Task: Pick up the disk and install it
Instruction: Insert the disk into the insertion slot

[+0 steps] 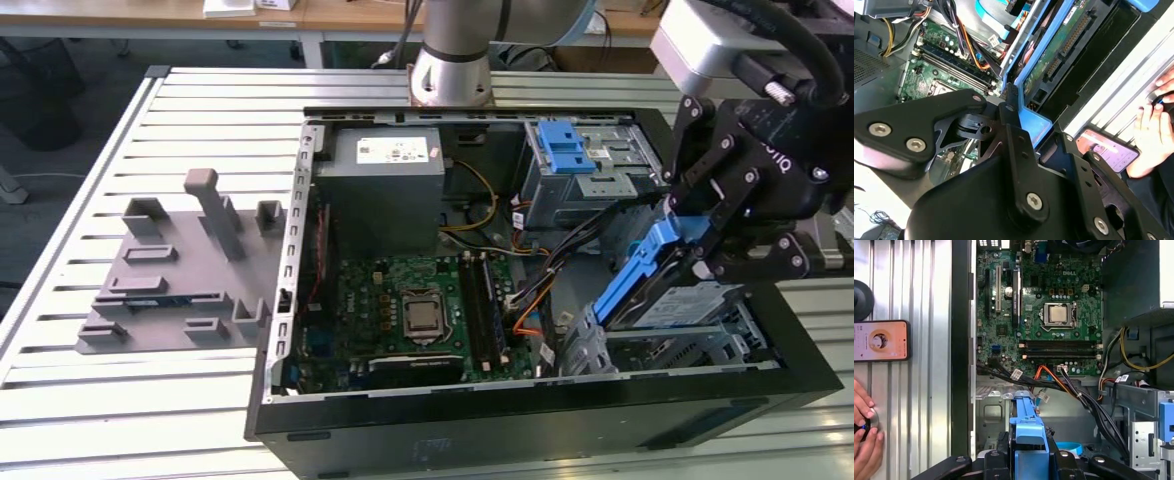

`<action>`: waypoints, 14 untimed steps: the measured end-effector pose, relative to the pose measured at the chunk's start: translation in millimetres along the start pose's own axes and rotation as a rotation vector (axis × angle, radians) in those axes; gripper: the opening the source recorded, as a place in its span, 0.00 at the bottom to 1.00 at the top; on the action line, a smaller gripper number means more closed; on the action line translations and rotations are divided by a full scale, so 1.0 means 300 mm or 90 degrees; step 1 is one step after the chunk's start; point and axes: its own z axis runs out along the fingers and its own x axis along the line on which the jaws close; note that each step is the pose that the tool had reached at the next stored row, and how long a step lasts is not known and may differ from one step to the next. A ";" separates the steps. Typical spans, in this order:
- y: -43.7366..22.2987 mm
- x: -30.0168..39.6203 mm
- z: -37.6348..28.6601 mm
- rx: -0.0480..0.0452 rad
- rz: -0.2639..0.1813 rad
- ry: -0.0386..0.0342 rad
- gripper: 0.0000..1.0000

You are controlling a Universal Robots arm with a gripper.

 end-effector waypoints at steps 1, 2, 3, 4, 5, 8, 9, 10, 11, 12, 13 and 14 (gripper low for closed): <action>0.000 0.000 0.003 0.0000 0.000 0.0000 0.36; 0.000 0.000 0.006 0.0000 0.000 0.0000 0.36; 0.000 0.000 0.009 0.0000 0.000 0.0000 0.36; 0.000 0.001 0.012 0.0000 0.000 0.0000 0.36; 0.000 0.001 0.016 0.0000 0.000 0.0000 0.36; -0.001 0.001 0.028 0.0000 0.000 -0.0001 0.36; -0.001 0.001 0.032 0.0000 0.000 0.0000 0.36; -0.001 0.001 0.036 0.0000 0.000 0.0000 0.36; -0.001 0.001 0.039 0.0000 0.000 0.0000 0.36; -0.001 0.001 0.041 0.0000 0.000 0.0001 0.36; -0.001 0.001 0.041 0.0000 0.000 0.0001 0.36; -0.001 0.002 0.041 0.0000 0.000 0.0001 0.36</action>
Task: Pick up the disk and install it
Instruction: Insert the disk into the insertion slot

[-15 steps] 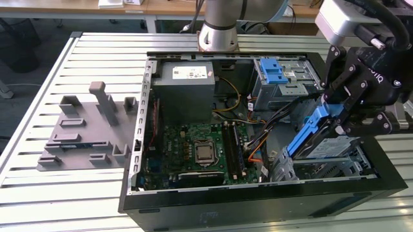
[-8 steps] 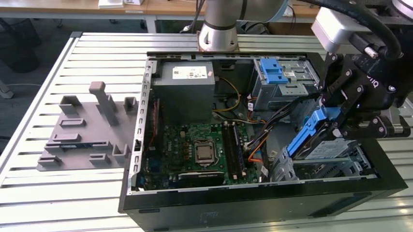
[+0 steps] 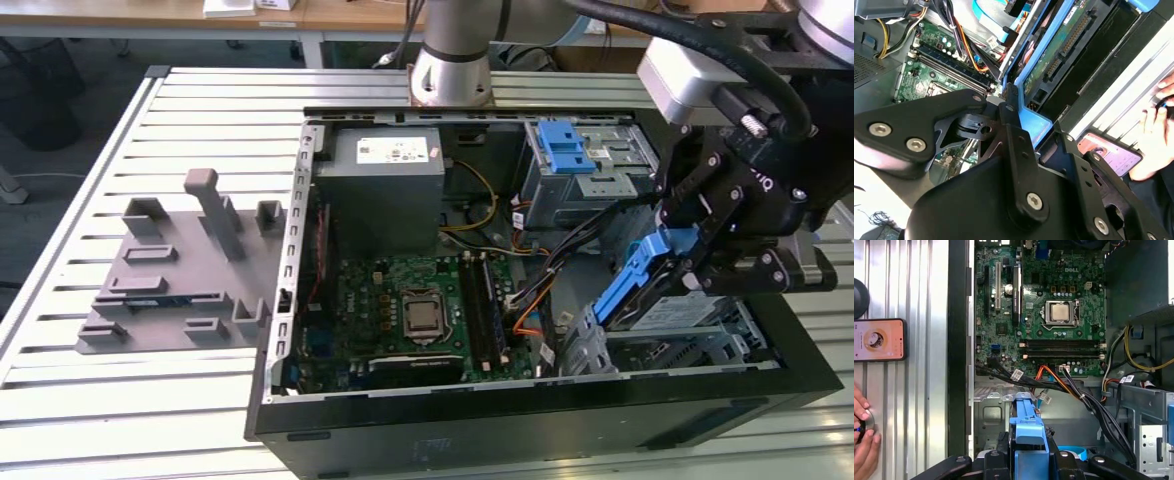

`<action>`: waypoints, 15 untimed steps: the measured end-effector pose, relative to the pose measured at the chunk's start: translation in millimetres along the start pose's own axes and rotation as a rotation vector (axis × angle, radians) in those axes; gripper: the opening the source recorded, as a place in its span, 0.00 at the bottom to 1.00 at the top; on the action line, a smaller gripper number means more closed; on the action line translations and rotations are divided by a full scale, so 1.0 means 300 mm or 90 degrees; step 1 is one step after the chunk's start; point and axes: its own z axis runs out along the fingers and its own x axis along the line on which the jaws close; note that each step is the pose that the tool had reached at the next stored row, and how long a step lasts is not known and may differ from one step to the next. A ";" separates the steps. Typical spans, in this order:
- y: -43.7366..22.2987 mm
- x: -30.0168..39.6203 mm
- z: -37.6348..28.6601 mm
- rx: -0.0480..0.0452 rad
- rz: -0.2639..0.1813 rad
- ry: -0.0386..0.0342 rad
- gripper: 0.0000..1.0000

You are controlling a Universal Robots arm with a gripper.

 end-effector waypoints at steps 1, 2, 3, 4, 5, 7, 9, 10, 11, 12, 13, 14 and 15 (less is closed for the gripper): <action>0.000 0.000 0.000 0.0000 0.000 0.0000 0.36; 0.000 0.000 0.000 0.0000 0.000 0.0000 0.36; 0.000 0.000 0.000 0.0000 0.000 -0.0001 0.36; 0.000 0.000 0.000 0.0000 0.000 -0.0001 0.36; 0.000 0.000 0.001 0.0000 0.000 -0.0001 0.36; 0.000 0.000 0.006 0.0000 0.000 -0.0003 0.36; 0.000 0.001 0.014 0.0000 0.000 -0.0002 0.36; 0.000 0.001 0.019 0.0000 0.000 -0.0001 0.36; -0.001 0.001 0.024 0.0000 0.000 -0.0001 0.36; -0.001 0.001 0.030 0.0000 0.000 -0.0002 0.36; -0.001 0.001 0.035 0.0000 0.000 -0.0002 0.36; -0.001 0.001 0.041 0.0000 0.000 -0.0002 0.36; -0.001 0.002 0.045 0.0000 0.000 -0.0002 0.36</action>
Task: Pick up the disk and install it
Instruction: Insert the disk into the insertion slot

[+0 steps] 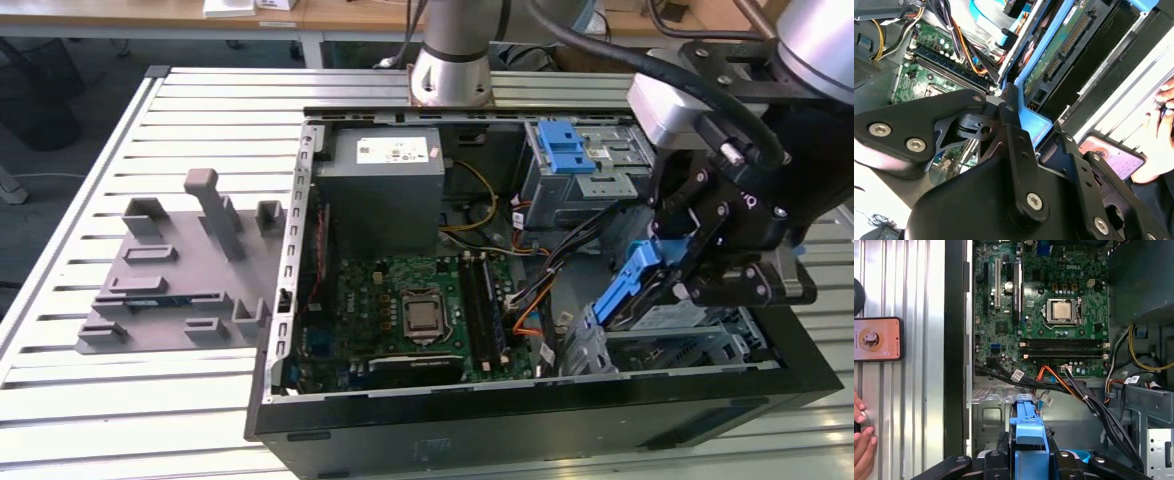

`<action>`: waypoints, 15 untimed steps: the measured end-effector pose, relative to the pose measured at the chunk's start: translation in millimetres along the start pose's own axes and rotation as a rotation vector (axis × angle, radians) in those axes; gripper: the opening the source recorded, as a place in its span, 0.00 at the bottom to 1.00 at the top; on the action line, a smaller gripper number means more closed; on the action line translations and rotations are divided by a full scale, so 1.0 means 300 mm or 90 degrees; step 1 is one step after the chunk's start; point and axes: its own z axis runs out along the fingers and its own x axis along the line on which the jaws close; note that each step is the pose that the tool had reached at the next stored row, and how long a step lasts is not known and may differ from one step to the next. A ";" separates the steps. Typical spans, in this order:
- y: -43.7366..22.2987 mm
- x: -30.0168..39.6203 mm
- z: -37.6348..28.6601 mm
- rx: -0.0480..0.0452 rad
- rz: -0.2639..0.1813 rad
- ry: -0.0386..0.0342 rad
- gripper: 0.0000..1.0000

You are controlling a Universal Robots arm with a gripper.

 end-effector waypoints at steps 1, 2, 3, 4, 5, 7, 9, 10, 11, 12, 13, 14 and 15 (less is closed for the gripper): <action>0.000 0.000 0.005 0.0000 0.000 0.0000 0.36; 0.000 0.000 0.009 0.0000 0.000 0.0000 0.36; 0.000 0.000 0.012 0.0000 0.000 0.0000 0.36; 0.000 0.000 0.015 0.0000 0.000 0.0001 0.36; 0.000 0.001 0.017 0.0001 0.000 0.0001 0.36; -0.001 0.001 0.020 0.0001 0.000 0.0001 0.37; -0.001 0.001 0.020 0.0001 0.000 0.0002 0.43; 0.000 0.001 0.021 0.0001 0.000 0.0001 0.43; 0.000 0.001 0.021 0.0001 0.000 0.0001 0.50; 0.000 0.001 0.021 0.0001 0.000 0.0001 0.50; -0.001 0.001 0.025 0.0001 0.000 -0.0002 0.36; -0.001 0.001 0.027 0.0001 0.000 -0.0001 0.36; -0.001 0.001 0.028 0.0001 0.000 0.0000 0.30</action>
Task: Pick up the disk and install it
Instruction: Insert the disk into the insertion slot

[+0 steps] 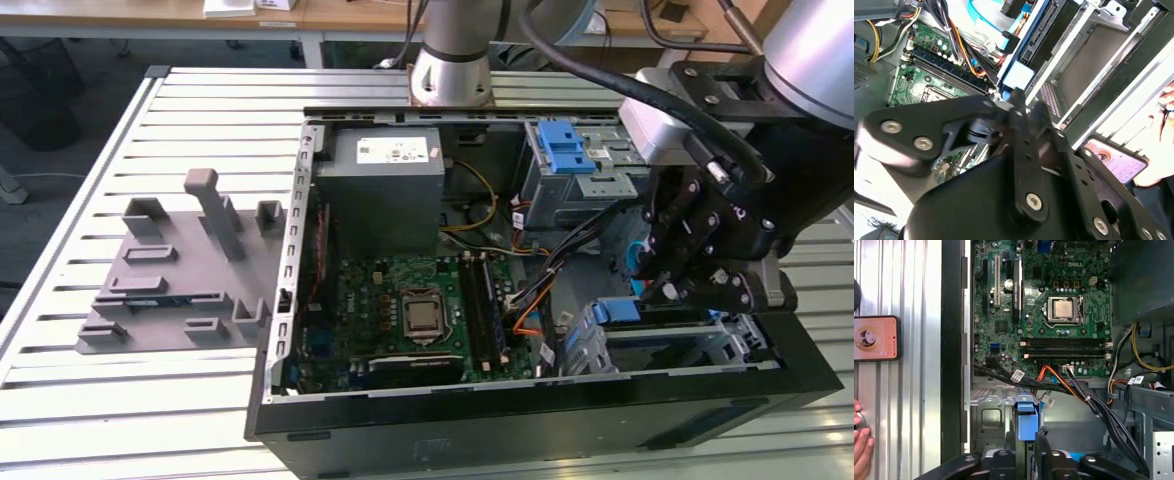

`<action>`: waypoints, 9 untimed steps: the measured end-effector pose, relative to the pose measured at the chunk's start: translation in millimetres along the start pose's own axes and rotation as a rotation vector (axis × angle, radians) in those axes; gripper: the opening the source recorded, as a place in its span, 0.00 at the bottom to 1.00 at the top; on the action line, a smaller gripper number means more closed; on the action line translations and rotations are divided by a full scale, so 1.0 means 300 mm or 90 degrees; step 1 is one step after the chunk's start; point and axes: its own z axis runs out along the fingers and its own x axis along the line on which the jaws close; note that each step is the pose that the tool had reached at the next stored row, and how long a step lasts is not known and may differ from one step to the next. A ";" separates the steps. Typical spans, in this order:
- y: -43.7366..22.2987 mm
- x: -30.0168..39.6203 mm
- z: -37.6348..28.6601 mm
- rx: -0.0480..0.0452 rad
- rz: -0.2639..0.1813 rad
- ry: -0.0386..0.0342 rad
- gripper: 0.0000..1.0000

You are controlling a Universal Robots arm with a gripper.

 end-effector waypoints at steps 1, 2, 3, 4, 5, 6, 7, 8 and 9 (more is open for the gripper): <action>0.000 0.000 0.000 0.0000 0.000 0.0001 0.24; 0.000 0.000 0.000 0.0000 0.000 0.0002 0.24; 0.000 0.000 0.001 0.0000 0.000 0.0002 0.18; 0.000 0.000 0.001 0.0000 0.000 0.0001 0.13; 0.000 0.000 0.001 0.0000 0.000 0.0000 0.13; 0.000 0.000 0.001 0.0000 0.000 0.0000 0.11; 0.000 0.000 0.001 0.0000 0.000 0.0000 0.11; 0.000 0.000 0.001 0.0000 0.000 0.0000 0.11; 0.000 0.000 0.001 0.0000 0.000 0.0000 0.11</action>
